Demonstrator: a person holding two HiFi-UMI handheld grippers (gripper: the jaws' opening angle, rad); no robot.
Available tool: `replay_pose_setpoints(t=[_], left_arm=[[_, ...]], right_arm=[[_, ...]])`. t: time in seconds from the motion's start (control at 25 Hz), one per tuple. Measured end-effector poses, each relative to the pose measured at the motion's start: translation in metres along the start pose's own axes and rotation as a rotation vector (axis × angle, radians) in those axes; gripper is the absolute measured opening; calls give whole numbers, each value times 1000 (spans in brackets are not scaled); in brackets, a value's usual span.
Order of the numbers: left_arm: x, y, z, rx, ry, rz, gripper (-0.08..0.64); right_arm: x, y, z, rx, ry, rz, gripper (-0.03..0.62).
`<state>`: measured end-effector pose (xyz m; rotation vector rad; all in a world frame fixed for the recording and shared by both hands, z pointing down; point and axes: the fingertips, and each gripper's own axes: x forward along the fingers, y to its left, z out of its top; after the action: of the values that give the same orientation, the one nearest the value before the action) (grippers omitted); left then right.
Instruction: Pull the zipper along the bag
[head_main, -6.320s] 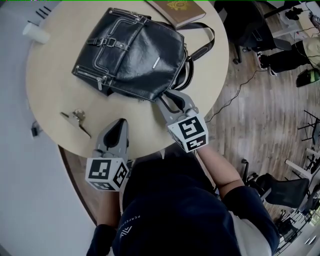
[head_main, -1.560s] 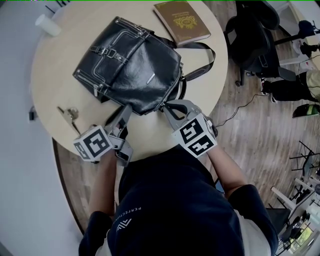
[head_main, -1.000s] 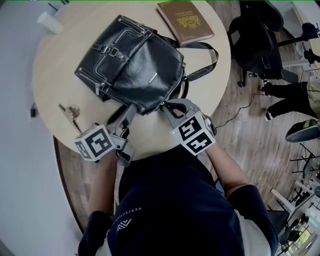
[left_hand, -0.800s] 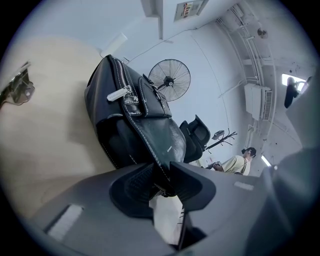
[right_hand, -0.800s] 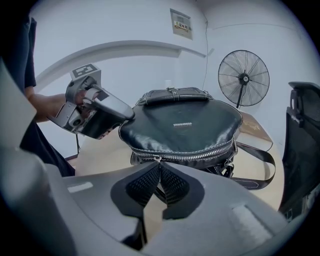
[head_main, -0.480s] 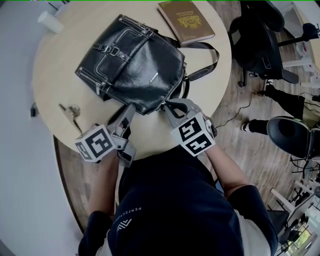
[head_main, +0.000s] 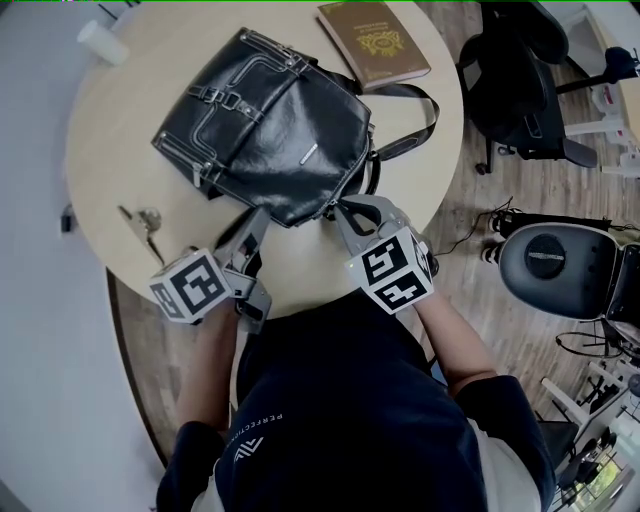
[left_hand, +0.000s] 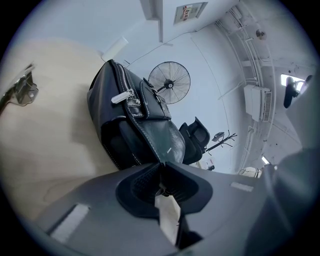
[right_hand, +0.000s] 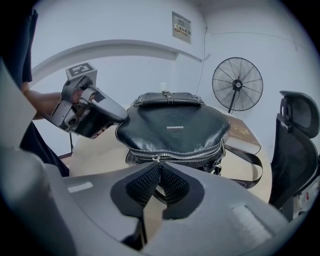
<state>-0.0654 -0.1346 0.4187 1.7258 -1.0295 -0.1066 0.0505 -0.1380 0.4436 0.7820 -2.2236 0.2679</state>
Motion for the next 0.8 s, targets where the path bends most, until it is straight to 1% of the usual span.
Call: replay_pose_setpoints(t=[0.08, 0.2, 0.28, 0.36, 0.48, 0.64, 0.8], left_arm=[[0, 0, 0, 10, 2, 3, 57], [0, 0, 0, 18, 1, 8, 52], [-1, 1, 0, 19, 0, 13, 51], [0, -1, 0, 12, -4, -1, 49], [0, -1, -1, 14, -4, -7, 48], [-2, 1, 3, 47, -17, -4, 44], [-4, 0, -1, 16, 1, -12, 41]], right_arm=[[0, -1, 1, 1, -3, 2, 15], [-2, -6, 0, -9, 6, -16, 17], [-3, -10, 1, 7, -4, -14, 17], [-2, -11, 1, 26, -14, -6, 18], [-2, -14, 1, 15, -13, -22, 18], [-1, -18, 0, 21, -15, -22, 18], [-2, -20, 0, 19, -12, -28, 20]])
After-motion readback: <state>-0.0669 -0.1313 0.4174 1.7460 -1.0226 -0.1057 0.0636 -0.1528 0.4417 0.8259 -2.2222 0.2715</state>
